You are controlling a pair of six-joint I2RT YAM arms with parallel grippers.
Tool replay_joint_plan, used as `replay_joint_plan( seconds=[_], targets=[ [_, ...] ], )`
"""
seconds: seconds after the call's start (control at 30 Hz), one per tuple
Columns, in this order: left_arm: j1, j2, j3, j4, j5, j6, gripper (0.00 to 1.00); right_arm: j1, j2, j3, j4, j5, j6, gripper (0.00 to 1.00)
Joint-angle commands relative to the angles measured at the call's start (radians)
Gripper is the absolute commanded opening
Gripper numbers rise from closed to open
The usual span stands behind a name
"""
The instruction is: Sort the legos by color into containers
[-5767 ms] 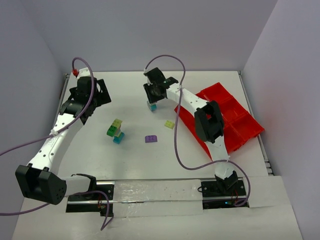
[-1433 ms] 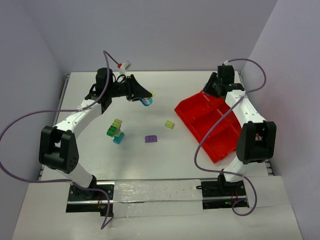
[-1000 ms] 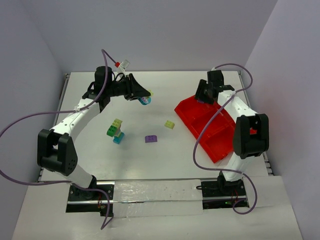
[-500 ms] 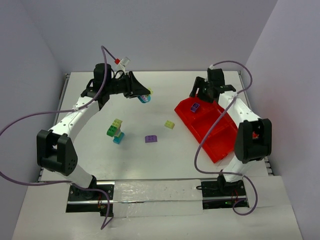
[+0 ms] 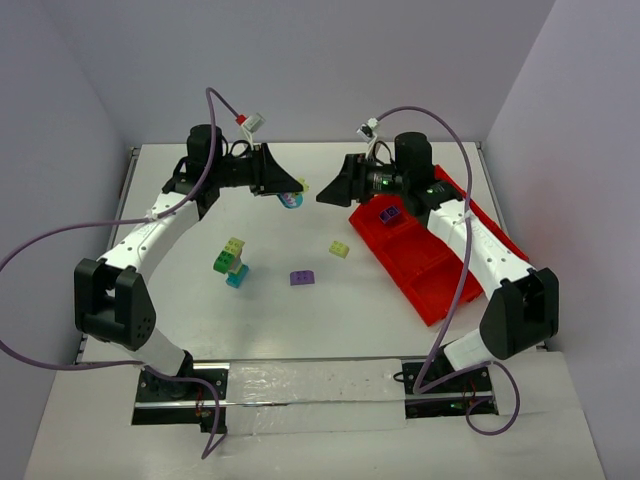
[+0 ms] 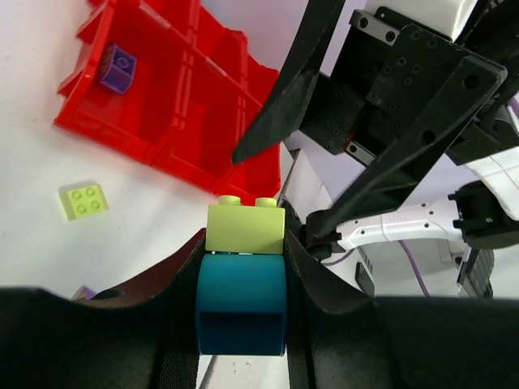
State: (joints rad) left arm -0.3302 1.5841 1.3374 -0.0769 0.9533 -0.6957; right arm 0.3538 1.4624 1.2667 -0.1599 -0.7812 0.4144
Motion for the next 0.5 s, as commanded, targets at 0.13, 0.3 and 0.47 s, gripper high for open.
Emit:
replay_joint_plan(
  seconds=[0.13, 0.3, 0.47],
  targets=[
    [0.002, -0.036, -0.021, 0.164, 0.121, -0.029, 0.0, 0.011, -0.009, -0.021, 0.339, -0.232, 0.198, 0.65],
    [0.002, -0.055, -0.053, 0.252, 0.171, -0.081, 0.0, 0.015, 0.018, -0.004, 0.346, -0.243, 0.228, 0.64],
    [0.002, -0.065, -0.072, 0.306, 0.197, -0.108, 0.0, 0.026, 0.04, 0.005, 0.378, -0.27, 0.257, 0.63]
  ],
)
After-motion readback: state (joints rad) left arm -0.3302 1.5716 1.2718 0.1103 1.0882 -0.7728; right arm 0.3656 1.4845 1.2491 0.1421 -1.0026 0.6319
